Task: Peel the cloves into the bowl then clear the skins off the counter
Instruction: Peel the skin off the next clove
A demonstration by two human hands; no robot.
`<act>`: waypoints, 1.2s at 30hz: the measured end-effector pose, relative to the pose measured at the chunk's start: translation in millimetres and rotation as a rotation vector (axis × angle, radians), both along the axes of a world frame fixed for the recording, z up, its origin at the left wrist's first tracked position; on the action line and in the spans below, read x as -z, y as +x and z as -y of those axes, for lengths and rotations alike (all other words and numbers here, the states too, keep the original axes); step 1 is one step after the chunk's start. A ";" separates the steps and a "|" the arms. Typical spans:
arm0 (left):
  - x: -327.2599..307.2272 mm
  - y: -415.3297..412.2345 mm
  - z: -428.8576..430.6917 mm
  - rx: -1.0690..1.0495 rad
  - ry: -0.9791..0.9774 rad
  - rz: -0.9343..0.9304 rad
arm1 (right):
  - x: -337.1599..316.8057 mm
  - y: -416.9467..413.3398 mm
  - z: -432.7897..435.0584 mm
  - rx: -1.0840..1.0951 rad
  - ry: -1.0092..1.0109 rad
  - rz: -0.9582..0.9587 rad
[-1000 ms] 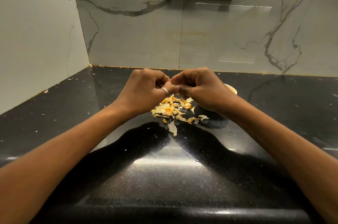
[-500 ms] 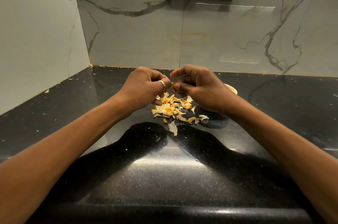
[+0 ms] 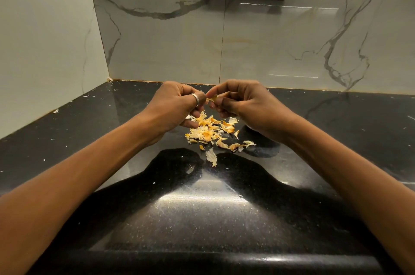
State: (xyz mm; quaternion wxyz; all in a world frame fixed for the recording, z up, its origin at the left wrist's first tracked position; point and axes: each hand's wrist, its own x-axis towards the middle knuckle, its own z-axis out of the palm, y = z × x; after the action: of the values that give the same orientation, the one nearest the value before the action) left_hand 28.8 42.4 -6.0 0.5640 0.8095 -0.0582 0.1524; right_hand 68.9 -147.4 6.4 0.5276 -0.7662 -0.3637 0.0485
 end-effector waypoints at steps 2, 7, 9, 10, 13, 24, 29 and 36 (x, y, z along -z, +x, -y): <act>0.2 0.0 0.0 -0.004 0.012 0.003 | 0.0 0.1 -0.5 -0.004 0.011 -0.029; -0.4 0.1 -0.2 -0.013 0.008 -0.007 | 1.1 1.4 -2.0 0.010 0.014 -0.008; -0.4 0.1 -0.3 -0.017 0.008 -0.012 | 1.4 1.8 -2.5 0.021 0.039 -0.015; -0.2 0.0 -0.3 -0.018 0.008 -0.015 | 1.1 2.0 -2.5 0.027 0.055 -0.019; 0.9 0.7 -0.6 -0.025 0.022 -0.029 | -1.1 3.0 -0.7 0.035 0.117 -0.031; 3.7 1.7 0.2 -0.092 0.175 0.058 | -0.7 3.7 0.3 0.129 0.019 0.083; 4.3 1.5 -1.6 -0.082 0.187 0.121 | 0.1 4.3 -1.0 0.158 -0.022 0.152; 4.4 0.5 2.1 -0.021 0.117 0.121 | 2.5 7.1 -2.9 0.169 -0.072 0.221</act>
State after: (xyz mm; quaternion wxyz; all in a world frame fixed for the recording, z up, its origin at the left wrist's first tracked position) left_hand 29.3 40.3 -10.4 0.5096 0.8309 -0.0925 0.2035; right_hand 76.0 -144.4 3.9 0.4586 -0.8133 -0.3516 -0.0675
